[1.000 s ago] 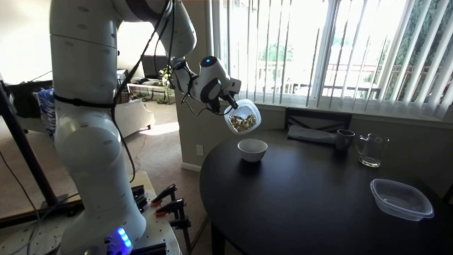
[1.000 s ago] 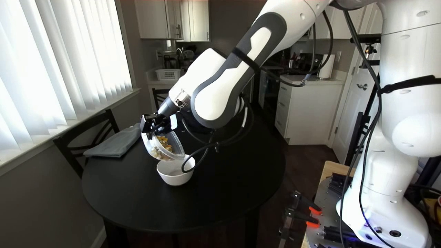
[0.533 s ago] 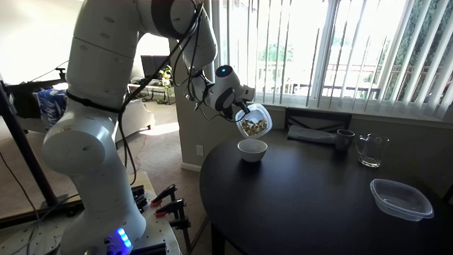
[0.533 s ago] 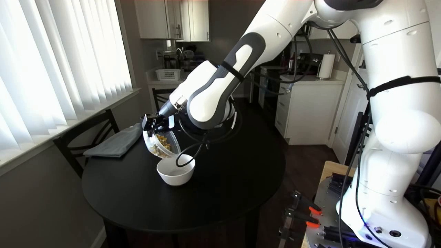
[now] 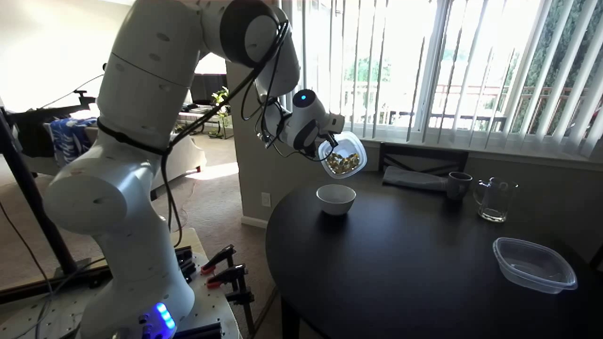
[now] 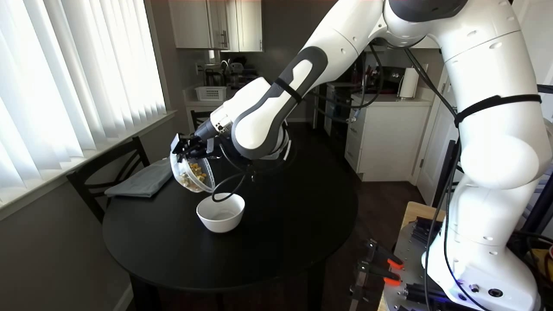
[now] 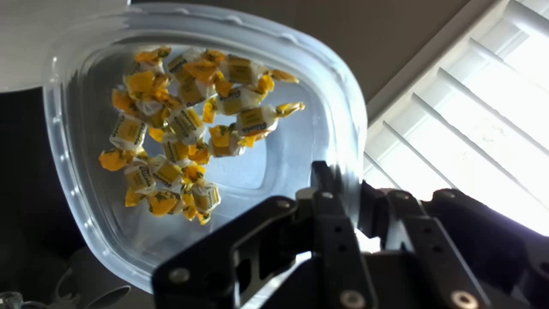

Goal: Pour the contents in the clear bowl into the white bowl.

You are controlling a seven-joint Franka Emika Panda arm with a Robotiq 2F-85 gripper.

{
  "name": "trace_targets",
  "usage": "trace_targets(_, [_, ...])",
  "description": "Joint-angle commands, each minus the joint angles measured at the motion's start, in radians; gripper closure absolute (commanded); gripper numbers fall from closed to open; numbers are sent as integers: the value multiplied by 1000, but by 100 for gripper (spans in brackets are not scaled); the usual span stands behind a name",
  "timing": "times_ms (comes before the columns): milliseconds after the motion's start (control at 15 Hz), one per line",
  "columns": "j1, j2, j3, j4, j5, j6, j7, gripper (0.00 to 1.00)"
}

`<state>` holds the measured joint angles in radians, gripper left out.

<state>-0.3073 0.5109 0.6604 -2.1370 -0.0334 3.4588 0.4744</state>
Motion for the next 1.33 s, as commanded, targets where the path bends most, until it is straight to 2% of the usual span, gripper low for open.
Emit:
trace_targets(0, [-93,31,91,57,-41,0,19,99])
trace_targets(467, [-245,144,240,94,-70,-3,16,99])
trace_targets(933, [-333,264,327,87,-97,-3,-5,99])
trace_targets(1000, [-347,281,349,89,-73,-3,-44,99])
trace_targets(1267, [-409,347,414,86,-98,-3,-93,99])
